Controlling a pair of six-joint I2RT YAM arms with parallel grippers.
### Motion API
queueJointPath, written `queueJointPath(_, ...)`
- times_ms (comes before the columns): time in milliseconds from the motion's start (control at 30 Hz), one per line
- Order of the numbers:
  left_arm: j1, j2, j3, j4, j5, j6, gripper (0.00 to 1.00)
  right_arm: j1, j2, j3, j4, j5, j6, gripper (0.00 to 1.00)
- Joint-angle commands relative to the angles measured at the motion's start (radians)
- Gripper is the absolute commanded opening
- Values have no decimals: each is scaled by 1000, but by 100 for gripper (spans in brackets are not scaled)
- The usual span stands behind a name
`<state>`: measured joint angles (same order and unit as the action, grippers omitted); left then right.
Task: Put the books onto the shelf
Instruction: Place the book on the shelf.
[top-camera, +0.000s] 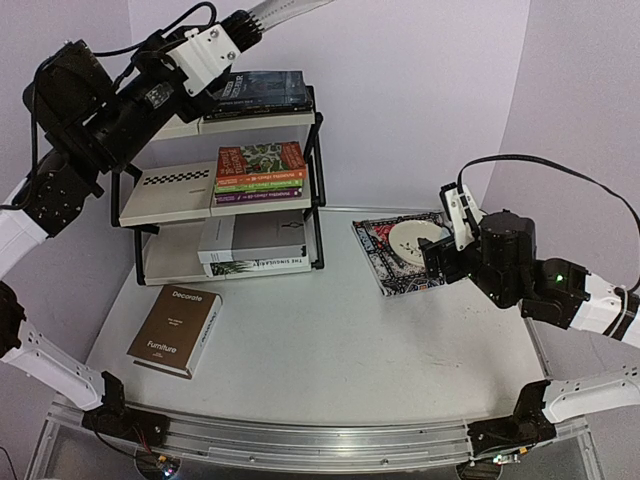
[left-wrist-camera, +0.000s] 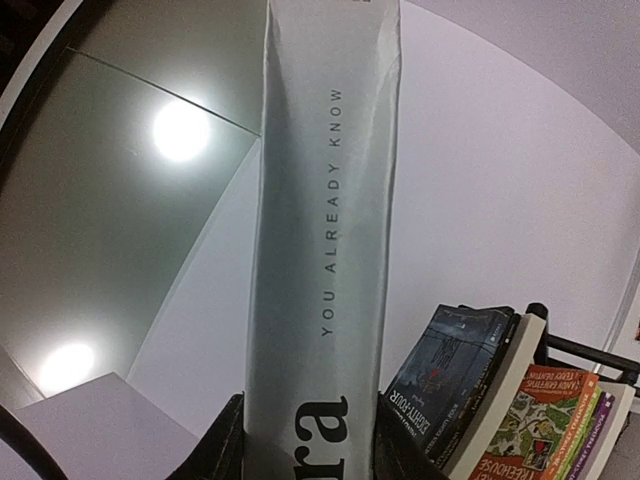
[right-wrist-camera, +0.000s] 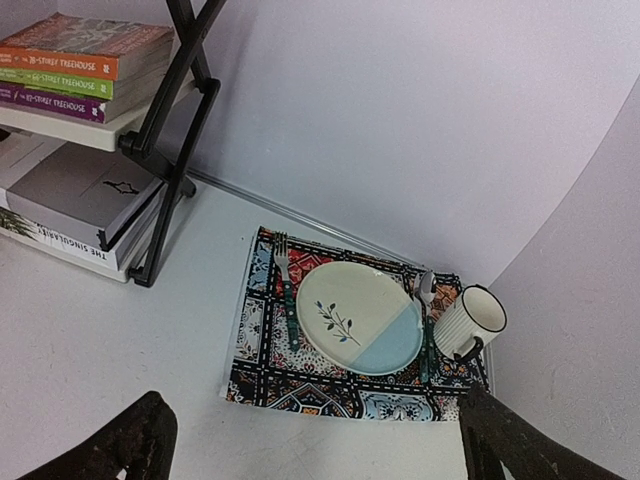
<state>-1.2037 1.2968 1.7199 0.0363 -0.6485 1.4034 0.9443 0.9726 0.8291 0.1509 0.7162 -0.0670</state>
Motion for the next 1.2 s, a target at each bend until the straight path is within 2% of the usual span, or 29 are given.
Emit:
queueJointPath(0, 1, -59, 51, 130, -49, 117, 14, -10, -3, 23, 48, -7, -13, 98)
queueJointPath(133, 1, -104, 9, 128, -37, 97, 12, -16, 4, 29, 59, -23, -19, 98)
queueJointPath(300, 25, -76, -57, 117, -51, 111, 12, -27, 18, 33, 70, -48, -20, 98)
queueJointPath(467, 197, -13, -15, 25, 91, -9, 9, -32, 19, 30, 73, -63, -12, 98)
queueJointPath(667, 340, 53, 16, 28, 183, -20, 9, -39, 13, 44, 75, -70, -21, 98)
queueJointPath(1000, 578, 99, 75, -75, 230, -12, 13, -56, 43, 94, 75, -135, -45, 98)
queueJointPath(1167, 645, 67, 79, -147, 222, 50, 15, -58, 68, 123, 62, -216, -28, 98)
